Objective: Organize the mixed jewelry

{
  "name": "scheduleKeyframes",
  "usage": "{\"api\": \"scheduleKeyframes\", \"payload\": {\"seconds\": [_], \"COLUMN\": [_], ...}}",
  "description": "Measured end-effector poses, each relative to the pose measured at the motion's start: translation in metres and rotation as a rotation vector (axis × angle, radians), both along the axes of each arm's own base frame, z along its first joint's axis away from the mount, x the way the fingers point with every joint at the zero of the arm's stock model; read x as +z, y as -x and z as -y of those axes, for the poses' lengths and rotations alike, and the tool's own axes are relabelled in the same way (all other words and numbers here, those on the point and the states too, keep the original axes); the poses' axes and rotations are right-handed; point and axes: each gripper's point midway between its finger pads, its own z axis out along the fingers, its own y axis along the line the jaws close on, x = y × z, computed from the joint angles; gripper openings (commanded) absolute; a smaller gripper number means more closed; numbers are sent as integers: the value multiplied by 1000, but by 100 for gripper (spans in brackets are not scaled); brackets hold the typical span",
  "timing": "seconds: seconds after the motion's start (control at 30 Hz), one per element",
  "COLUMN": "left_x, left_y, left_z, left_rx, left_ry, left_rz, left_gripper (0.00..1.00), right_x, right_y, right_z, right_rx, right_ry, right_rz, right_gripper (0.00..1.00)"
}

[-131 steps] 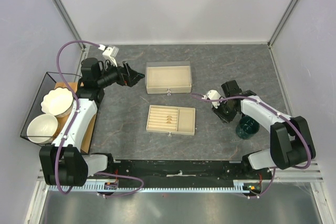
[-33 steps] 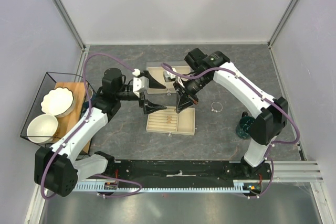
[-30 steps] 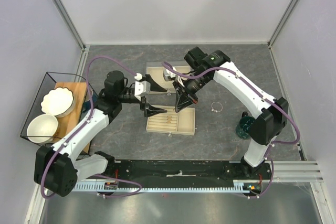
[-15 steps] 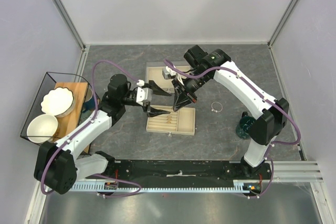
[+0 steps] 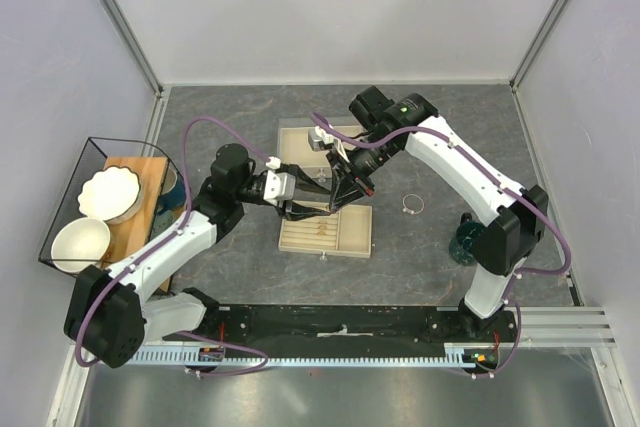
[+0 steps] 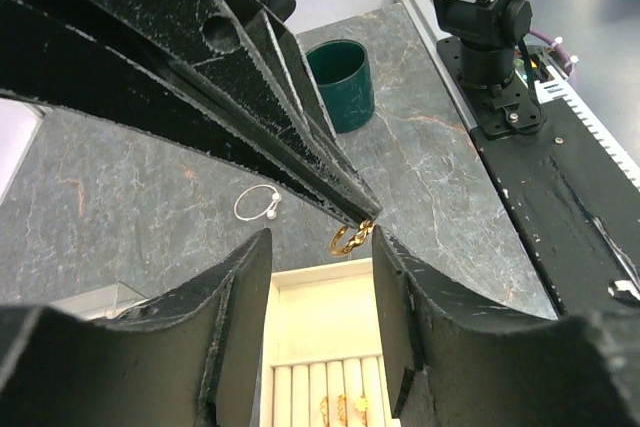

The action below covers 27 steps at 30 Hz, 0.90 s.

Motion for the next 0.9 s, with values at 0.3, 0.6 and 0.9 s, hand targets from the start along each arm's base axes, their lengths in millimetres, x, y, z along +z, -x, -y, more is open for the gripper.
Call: {"api": "scheduleKeyframes", "payload": {"seconds": [0.3, 0.6, 0.9], "left_x": [-4, -10, -14], "left_y": [4, 7, 8], "left_z": [2, 3, 2], "left_rx": [-13, -18, -17], "left_ry": [-7, -15, -22], "left_rz": [-18, -32, -45], "left_gripper": [37, 24, 11], "right_x": [-3, -2, -3], "right_y": [-1, -1, 0], "right_z": [-1, -1, 0], "right_rx": [0, -1, -1], "right_ry": [5, 5, 10], "right_rz": [-5, -5, -11], "right_gripper": [1, 1, 0]}}
